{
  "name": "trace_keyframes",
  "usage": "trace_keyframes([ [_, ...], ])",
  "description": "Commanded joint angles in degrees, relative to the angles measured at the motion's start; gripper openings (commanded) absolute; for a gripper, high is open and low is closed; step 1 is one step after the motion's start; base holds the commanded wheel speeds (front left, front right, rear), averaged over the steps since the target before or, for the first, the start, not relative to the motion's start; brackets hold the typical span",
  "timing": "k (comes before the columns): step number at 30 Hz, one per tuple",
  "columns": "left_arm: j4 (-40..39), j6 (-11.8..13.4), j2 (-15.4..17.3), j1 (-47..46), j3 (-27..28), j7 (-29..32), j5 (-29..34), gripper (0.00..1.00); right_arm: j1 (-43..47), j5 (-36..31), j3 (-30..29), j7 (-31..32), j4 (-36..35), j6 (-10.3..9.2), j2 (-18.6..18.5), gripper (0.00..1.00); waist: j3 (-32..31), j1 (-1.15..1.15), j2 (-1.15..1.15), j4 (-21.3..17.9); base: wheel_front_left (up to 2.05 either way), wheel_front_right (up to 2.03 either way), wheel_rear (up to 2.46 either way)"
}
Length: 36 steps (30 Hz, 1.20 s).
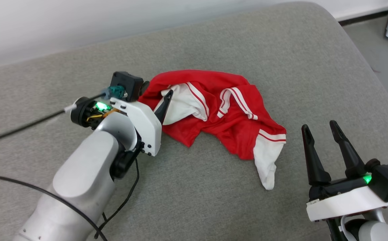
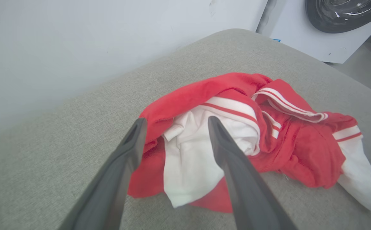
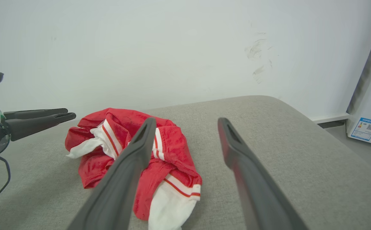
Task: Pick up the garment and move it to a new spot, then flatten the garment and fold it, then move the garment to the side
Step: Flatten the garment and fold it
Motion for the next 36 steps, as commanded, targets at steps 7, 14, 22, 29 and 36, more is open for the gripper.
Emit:
trace_keyframes([
  [7, -4.57, 1.34, -0.49, 5.44, -3.22, 1.1, 1.11, 1.0, 1.89, -0.35, -0.22, 2.83, -2.1, 0.0, -0.49, 1.0, -3.32, 0.0, 0.0, 3.13, 0.0, 0.0, 0.0],
  [14, -6.22, -0.3, -0.18, 3.73, -6.82, 9.36, 1.22, 1.0, 2.65, 0.14, 0.6, 3.93, -2.94, 0.0, -0.59, 1.0, -3.24, 0.0, 0.0, 2.68, 0.0, 0.0, 0.0],
  [22, -1.62, -1.79, -0.91, -1.13, -9.8, 13.78, 3.07, 1.0, 1.99, 0.91, 1.15, 3.88, -2.98, -0.01, -0.61, 1.0, -1.28, 0.0, 0.0, 0.31, 0.0, 0.0, 0.0],
  [29, 5.64, -3.28, -2.02, -7.02, -11.34, 15.94, 3.8, 1.0, 1.56, 1.85, 1.45, 2.62, -1.82, 0.0, -0.17, 1.0, 1.16, 0.0, 0.0, -1.84, 0.0, 0.0, 0.0],
  [36, 11.09, -3.86, -2.94, -10.08, -11.71, 13.96, 3.94, 0.0, 1.13, 2.66, 1.36, 1.22, -0.4, 0.0, 0.15, 1.0, 2.03, 0.0, 0.0, -2.51, 0.0, 0.0, 0.0],
])
